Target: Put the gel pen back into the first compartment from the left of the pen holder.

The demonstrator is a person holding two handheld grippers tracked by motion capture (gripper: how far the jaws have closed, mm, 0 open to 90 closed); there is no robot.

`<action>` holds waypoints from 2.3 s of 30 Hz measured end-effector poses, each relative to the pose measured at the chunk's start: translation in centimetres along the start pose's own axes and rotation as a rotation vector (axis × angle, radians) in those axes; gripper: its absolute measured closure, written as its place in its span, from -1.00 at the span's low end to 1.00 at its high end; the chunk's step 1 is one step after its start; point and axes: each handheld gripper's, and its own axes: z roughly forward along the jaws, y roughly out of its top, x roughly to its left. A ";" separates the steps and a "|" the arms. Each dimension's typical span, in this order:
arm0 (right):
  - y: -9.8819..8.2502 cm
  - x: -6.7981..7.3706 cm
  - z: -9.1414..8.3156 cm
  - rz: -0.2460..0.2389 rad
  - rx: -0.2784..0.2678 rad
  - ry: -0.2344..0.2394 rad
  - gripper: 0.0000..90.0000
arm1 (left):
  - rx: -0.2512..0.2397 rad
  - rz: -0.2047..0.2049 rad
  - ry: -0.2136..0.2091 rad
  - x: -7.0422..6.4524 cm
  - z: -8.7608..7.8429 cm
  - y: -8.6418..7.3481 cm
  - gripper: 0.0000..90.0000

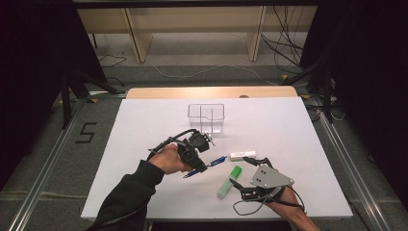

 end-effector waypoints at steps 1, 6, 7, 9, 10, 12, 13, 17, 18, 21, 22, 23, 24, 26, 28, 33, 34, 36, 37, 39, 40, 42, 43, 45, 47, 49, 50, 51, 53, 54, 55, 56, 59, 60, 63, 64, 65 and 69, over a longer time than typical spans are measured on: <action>0.1 0.1 0.2 -0.009 0.005 -0.001 -0.44 | 0.013 0.015 -0.001 -0.1 0.0 0.2 0.76; 0.3 0.7 1.0 -0.069 0.023 -0.002 -0.44 | 0.039 0.043 -0.005 -0.6 0.4 0.9 0.76; 0.3 0.8 1.1 -0.085 0.026 -0.002 -0.43 | 0.040 0.049 -0.003 -0.7 0.4 1.0 0.76; 0.3 1.1 1.2 -0.101 0.040 -0.007 -0.43 | 0.059 0.074 -0.008 -0.9 0.4 1.3 0.76; 0.4 1.2 1.3 -0.113 0.041 -0.011 -0.43 | 0.055 0.074 -0.009 -1.0 0.4 1.4 0.76; 0.4 1.4 1.4 -0.143 0.046 -0.019 -0.42 | 0.057 0.081 -0.012 -1.1 0.4 1.7 0.76; 0.5 1.6 1.5 -0.162 0.051 -0.026 -0.42 | 0.063 0.087 -0.014 -1.1 0.4 1.8 0.76; 0.6 2.0 1.9 -0.239 0.065 -0.039 -0.41 | 0.070 0.091 -0.012 -1.3 0.4 2.1 0.76; 0.7 2.2 2.0 -0.257 0.066 -0.045 -0.40 | 0.073 0.100 -0.010 -1.3 0.4 2.1 0.76; 0.7 2.5 2.2 -0.320 0.077 -0.071 -0.37 | 0.079 0.108 -0.008 -1.4 0.3 2.3 0.76; 0.7 2.6 2.3 -0.330 0.082 -0.069 -0.36 | 0.081 0.107 -0.006 -1.4 0.2 2.3 0.76; 0.7 2.8 2.5 -0.339 0.083 -0.079 -0.35 | 0.080 0.110 -0.008 -1.4 0.1 2.4 0.76; 0.8 2.8 2.5 -0.371 0.093 -0.078 -0.34 | 0.078 0.113 -0.011 -1.4 0.1 2.4 0.76; 0.8 3.0 2.8 -0.397 0.093 -0.094 -0.32 | 0.078 0.115 -0.015 -1.6 0.0 2.4 0.76; 0.9 3.1 3.0 -0.418 0.095 -0.108 -0.28 | 0.086 0.124 -0.013 -1.7 0.0 2.4 0.76; 0.9 3.8 3.5 -0.504 0.105 -0.151 -0.16 | 0.085 0.118 -0.008 -1.8 -0.1 2.4 0.76; 1.0 4.0 3.6 -0.520 0.108 -0.158 -0.14 | 0.082 0.116 -0.010 -1.8 -0.2 2.4 0.76; 0.9 4.1 3.8 -0.548 0.116 -0.172 -0.09 | 0.081 0.112 -0.006 -1.8 -0.2 2.4 0.76; 0.9 4.2 4.0 -0.570 0.114 -0.171 -0.07 | 0.082 0.113 -0.007 -1.7 -0.2 2.4 0.76; 0.9 4.2 4.1 -0.598 0.115 -0.170 -0.04 | 0.080 0.110 -0.007 -1.7 -0.2 2.3 0.76; 0.9 4.3 4.2 -0.597 0.121 -0.172 -0.02 | 0.081 0.110 -0.007 -1.7 -0.2 2.3 0.76; 0.8 4.5 4.3 -0.612 0.126 -0.193 0.00 | 0.082 0.110 -0.010 -1.7 -0.2 2.3 0.76; 0.8 4.5 4.4 -0.635 0.129 -0.196 0.02 | 0.083 0.111 -0.014 -1.7 -0.1 2.3 0.76; 0.8 4.6 4.5 -0.643 0.127 -0.214 0.07 | 0.090 0.113 -0.017 -1.7 0.0 2.3 0.76; 0.8 4.8 4.7 -0.664 0.127 -0.221 0.12 | 0.091 0.110 -0.019 -1.7 -0.1 2.3 0.76; 0.9 4.9 4.7 -0.700 0.135 -0.228 0.17 | 0.089 0.105 -0.019 -1.7 -0.1 2.3 0.76; 0.8 5.1 4.7 -0.686 0.141 -0.236 0.20 | 0.087 0.105 -0.020 -1.8 -0.1 2.3 0.76; 0.8 5.2 4.8 -0.693 0.137 -0.238 0.22 | 0.089 0.107 -0.021 -1.8 -0.1 2.3 0.76; 0.8 5.3 4.9 -0.713 0.144 -0.241 0.26 | 0.089 0.110 -0.025 -1.8 -0.1 2.4 0.76; 0.8 5.4 5.0 -0.722 0.144 -0.250 0.28 | 0.090 0.110 -0.026 -1.8 -0.1 2.4 0.76; 0.8 5.5 5.1 -0.737 0.146 -0.255 0.30 | 0.090 0.108 -0.021 -1.8 -0.1 2.4 0.75; 0.8 5.5 5.2 -0.752 0.145 -0.251 0.32 | 0.090 0.108 -0.022 -1.8 -0.1 2.4 0.76; 0.8 5.7 5.3 -0.776 0.154 -0.257 0.37 | 0.087 0.107 -0.026 -1.8 -0.1 2.3 0.76; 0.7 5.7 5.3 -0.775 0.157 -0.261 0.39 | 0.085 0.105 -0.026 -1.8 -0.1 2.3 0.76; 0.8 5.8 5.4 -0.792 0.149 -0.260 0.43 | 0.084 0.104 -0.029 -1.8 -0.1 2.3 0.76; 0.8 5.9 5.4 -0.783 0.150 -0.262 0.44 | 0.084 0.104 -0.030 -1.8 -0.2 2.3 0.76; 0.8 5.9 5.4 -0.783 0.150 -0.264 0.46 | 0.087 0.107 -0.031 -1.8 -0.2 2.3 0.76; 0.8 5.9 5.6 -0.809 0.151 -0.263 0.52 | 0.088 0.106 -0.034 -1.7 -0.3 2.3 0.76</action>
